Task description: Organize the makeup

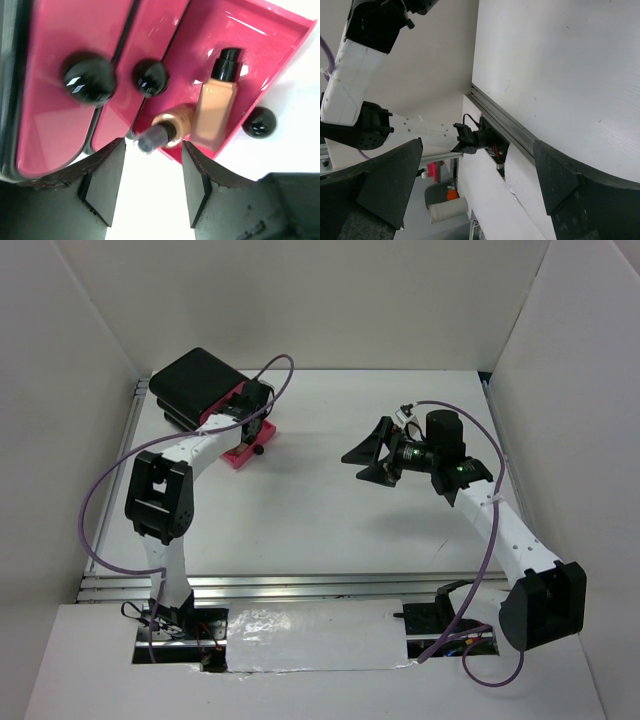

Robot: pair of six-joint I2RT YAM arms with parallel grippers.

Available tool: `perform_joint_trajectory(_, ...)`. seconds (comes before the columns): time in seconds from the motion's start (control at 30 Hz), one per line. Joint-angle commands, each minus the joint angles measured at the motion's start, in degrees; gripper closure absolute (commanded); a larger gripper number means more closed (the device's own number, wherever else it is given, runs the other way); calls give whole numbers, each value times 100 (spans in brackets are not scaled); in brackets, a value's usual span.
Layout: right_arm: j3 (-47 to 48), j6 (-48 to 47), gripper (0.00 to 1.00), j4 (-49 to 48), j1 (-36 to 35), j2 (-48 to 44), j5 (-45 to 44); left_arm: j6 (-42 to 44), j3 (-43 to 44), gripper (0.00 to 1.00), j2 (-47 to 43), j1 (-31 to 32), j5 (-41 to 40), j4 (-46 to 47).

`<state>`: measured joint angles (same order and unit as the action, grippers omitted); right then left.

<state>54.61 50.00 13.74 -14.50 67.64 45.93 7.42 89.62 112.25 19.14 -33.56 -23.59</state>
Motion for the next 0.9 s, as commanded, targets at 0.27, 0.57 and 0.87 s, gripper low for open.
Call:
perform_joint_trajectory(0.27,41,-148,0,-152,-70,30,-14,-3349,-498,81,-1021,-226,191,-822)
perform_joint_trajectory(0.57,50,-245,0,-82,-123,-14,-32,-4644,-252,46,-687,-472,974,-867)
perform_joint_trajectory(0.87,59,-315,0,-29,-132,-84,-23,-5119,-94,45,-317,-507,694,-577)
